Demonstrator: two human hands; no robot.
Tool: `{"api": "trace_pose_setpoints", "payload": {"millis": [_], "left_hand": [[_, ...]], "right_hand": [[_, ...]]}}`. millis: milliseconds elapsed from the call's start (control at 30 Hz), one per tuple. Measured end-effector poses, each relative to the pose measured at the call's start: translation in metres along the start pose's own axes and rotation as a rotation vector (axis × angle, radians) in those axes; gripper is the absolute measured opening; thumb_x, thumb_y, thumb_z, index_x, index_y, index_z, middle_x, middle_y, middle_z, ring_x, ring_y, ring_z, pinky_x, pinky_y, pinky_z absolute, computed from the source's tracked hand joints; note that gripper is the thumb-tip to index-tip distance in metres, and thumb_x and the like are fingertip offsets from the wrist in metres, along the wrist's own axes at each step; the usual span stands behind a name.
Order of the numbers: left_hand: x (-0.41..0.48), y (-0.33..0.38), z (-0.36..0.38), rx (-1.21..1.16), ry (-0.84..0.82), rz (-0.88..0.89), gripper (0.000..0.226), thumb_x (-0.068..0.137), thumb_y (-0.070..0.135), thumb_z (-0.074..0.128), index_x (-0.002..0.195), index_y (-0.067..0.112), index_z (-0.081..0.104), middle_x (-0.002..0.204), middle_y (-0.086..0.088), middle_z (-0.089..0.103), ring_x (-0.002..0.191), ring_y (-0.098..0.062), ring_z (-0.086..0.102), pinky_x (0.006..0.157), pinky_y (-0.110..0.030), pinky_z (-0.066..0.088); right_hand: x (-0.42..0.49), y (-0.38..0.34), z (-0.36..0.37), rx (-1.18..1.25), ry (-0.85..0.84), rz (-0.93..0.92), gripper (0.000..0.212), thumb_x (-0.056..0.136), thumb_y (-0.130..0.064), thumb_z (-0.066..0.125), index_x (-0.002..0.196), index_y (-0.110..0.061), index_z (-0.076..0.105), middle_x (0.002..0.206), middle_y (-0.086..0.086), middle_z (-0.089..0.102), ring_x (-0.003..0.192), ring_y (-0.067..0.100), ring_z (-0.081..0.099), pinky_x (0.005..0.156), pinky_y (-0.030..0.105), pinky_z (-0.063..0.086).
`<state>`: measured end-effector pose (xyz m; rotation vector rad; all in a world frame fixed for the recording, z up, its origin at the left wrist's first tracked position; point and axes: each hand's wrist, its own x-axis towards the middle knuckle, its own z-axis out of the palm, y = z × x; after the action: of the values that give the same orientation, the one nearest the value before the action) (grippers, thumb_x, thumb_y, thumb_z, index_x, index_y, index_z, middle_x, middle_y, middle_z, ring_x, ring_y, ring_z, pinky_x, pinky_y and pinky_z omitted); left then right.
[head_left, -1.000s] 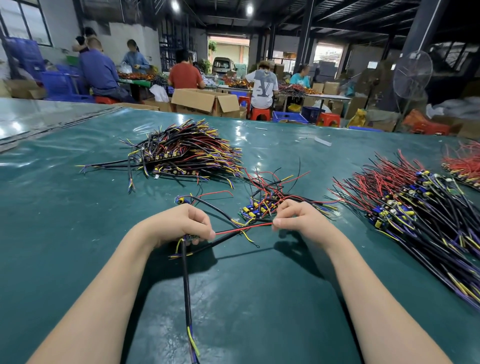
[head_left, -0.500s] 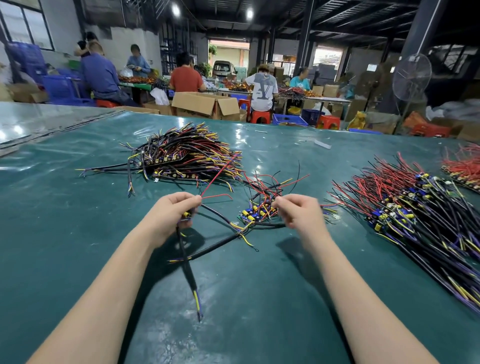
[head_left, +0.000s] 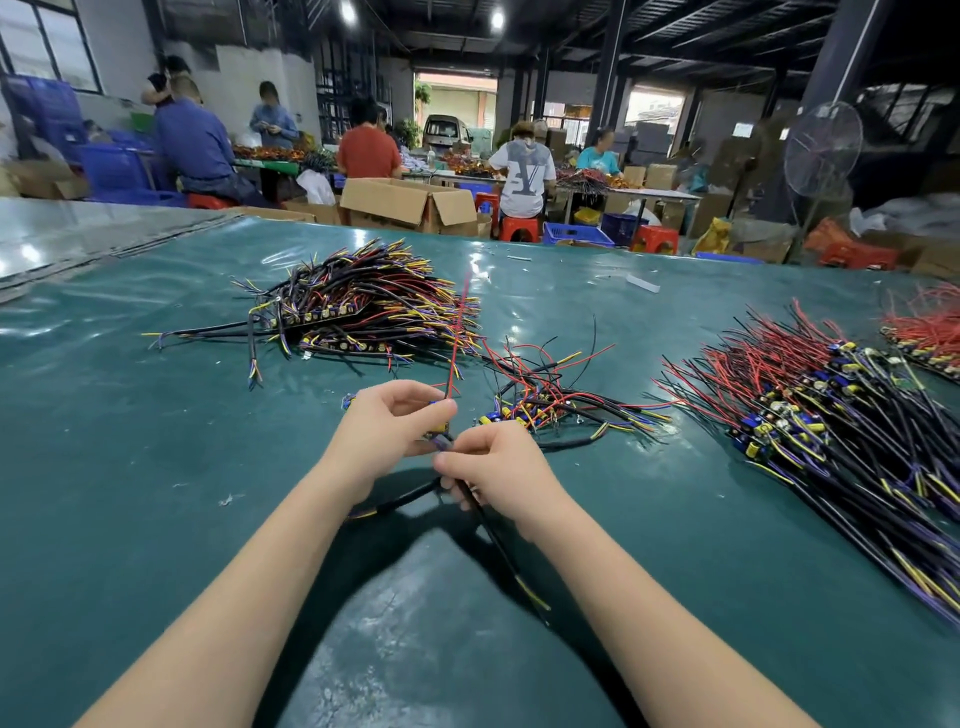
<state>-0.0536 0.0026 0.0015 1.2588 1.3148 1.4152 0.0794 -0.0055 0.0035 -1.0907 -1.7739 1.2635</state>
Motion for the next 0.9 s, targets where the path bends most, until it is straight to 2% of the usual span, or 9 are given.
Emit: {"api": "trace_pose_setpoints", "payload": {"millis": [100,167,267,400,567,767,900], "left_hand": [[0.001,-0.001,-0.007,0.118,-0.081,-0.017,0.019,0.078,-0.001,0.069,0.078,0.018,0.066,0.065,0.010,0.069,0.057,-0.002,0.062,0.058,-0.019,0.053],[-0.001,-0.001,-0.006,0.140,-0.053,-0.016,0.016,0.079,-0.001,0.068,0.080,0.015,0.065,0.068,0.005,0.069,0.058,-0.006,0.062,0.054,-0.017,0.052],[-0.001,0.002,-0.004,-0.036,0.048,-0.028,0.014,0.081,-0.002,0.065,0.080,0.011,0.060,0.075,-0.005,0.065,0.061,-0.012,0.062,0.055,-0.017,0.054],[-0.002,0.009,-0.002,-0.395,0.091,-0.107,0.008,0.084,-0.002,0.059,0.086,0.005,0.055,0.080,-0.011,0.062,0.056,-0.009,0.066,0.055,-0.020,0.056],[-0.004,0.013,0.007,-0.646,0.091,-0.252,0.005,0.088,-0.001,0.055,0.085,0.003,0.055,0.058,-0.003,0.068,0.051,-0.011,0.066,0.055,-0.022,0.057],[-0.006,0.016,0.015,-0.700,0.060,-0.170,0.005,0.087,-0.001,0.055,0.088,0.004,0.054,0.059,-0.003,0.069,0.056,-0.011,0.068,0.059,-0.023,0.058],[-0.006,0.017,0.012,-0.665,0.076,-0.135,0.009,0.088,0.000,0.054,0.083,0.008,0.053,0.063,-0.003,0.069,0.057,-0.011,0.068,0.058,-0.023,0.058]], "right_hand": [[-0.001,-0.001,-0.006,0.021,-0.036,0.047,0.028,0.083,0.000,0.059,0.057,-0.010,0.056,0.053,0.005,0.050,0.036,0.005,0.043,0.036,0.014,0.037],[-0.001,0.000,-0.008,-0.041,-0.021,0.037,0.029,0.082,-0.002,0.061,0.056,-0.013,0.057,0.051,0.003,0.047,0.037,0.005,0.041,0.036,0.015,0.035],[0.001,-0.002,-0.011,-0.056,0.069,-0.013,0.033,0.083,-0.006,0.062,0.053,-0.018,0.057,0.047,0.000,0.042,0.037,0.004,0.035,0.038,0.012,0.028],[0.004,-0.003,-0.014,0.124,0.136,0.013,0.033,0.088,-0.013,0.058,0.056,-0.014,0.060,0.048,-0.001,0.042,0.034,0.002,0.033,0.037,0.011,0.024],[0.006,0.002,-0.014,0.158,0.141,0.108,0.032,0.082,-0.004,0.065,0.052,-0.010,0.054,0.036,-0.009,0.039,0.032,0.005,0.030,0.037,0.013,0.019],[0.008,-0.001,-0.022,0.363,0.156,0.323,0.023,0.078,-0.004,0.068,0.060,-0.014,0.059,0.038,-0.007,0.045,0.037,0.005,0.039,0.038,0.008,0.024],[0.005,-0.001,-0.022,0.421,0.142,0.208,0.021,0.081,-0.002,0.064,0.064,-0.012,0.057,0.039,-0.010,0.048,0.034,0.003,0.042,0.037,0.010,0.024]]}}
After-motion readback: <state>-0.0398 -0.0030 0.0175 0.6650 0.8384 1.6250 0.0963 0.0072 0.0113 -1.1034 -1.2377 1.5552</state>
